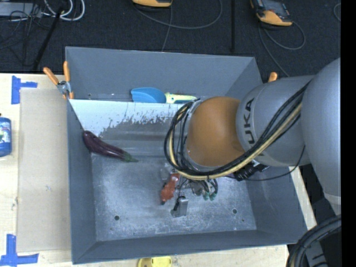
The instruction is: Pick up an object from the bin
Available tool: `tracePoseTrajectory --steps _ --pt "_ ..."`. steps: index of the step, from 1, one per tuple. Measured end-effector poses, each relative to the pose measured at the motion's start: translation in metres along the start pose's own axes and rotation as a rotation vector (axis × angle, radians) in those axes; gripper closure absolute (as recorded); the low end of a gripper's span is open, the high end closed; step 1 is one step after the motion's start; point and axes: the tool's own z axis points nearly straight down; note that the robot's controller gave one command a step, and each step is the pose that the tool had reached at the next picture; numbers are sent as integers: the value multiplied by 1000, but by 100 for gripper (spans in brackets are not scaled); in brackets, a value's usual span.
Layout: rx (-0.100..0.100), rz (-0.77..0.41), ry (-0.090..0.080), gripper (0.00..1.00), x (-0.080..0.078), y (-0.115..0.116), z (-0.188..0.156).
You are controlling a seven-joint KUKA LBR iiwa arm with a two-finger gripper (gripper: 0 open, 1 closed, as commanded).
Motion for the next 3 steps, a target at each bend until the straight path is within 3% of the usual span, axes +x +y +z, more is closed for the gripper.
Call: tracePoseTrajectory --steps 1,2,3 --pt "-1 -110 3 0 -12 -9 13" --pt "-1 -165 2 100 -21 -52 40" --pt "-1 -162 2 0 -21 -52 40"
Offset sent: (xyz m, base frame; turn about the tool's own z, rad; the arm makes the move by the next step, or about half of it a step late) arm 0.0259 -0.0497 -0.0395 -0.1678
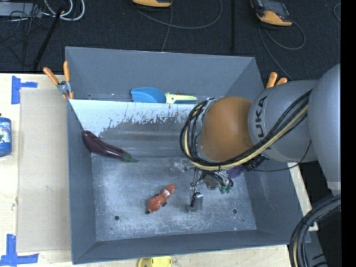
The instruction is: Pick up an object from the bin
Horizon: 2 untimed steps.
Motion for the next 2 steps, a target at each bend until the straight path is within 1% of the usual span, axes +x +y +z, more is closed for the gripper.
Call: tracePoseTrajectory --steps 1,2 --pt "0 1 0 0 0 0 0" --pt "2 -8 0 0 3 48 0"
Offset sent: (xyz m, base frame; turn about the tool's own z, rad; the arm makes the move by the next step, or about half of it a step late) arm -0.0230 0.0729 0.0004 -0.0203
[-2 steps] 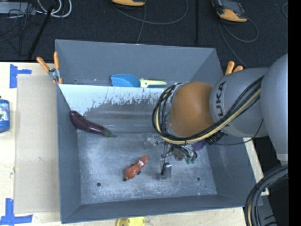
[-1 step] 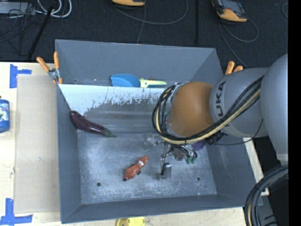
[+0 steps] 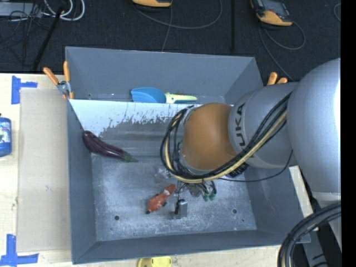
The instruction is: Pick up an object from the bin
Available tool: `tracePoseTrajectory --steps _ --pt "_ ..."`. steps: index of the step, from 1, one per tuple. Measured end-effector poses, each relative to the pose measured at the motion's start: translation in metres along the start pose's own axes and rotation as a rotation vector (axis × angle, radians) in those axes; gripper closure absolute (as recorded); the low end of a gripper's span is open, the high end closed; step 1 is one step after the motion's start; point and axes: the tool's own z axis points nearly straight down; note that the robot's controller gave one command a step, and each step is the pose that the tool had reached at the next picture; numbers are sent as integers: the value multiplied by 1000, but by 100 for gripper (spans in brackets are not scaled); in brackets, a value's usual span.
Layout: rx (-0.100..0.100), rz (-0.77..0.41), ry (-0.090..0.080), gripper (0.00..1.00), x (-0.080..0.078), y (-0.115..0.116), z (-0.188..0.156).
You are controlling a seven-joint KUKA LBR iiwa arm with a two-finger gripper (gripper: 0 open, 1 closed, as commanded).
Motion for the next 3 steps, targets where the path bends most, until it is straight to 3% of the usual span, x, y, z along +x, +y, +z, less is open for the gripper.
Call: tracePoseTrajectory --steps 1,2,3 --pt "-2 -93 0 100 7 32 -7" --pt "-2 -92 0 100 7 31 -7" --pt "-2 -58 0 100 2 31 -209"
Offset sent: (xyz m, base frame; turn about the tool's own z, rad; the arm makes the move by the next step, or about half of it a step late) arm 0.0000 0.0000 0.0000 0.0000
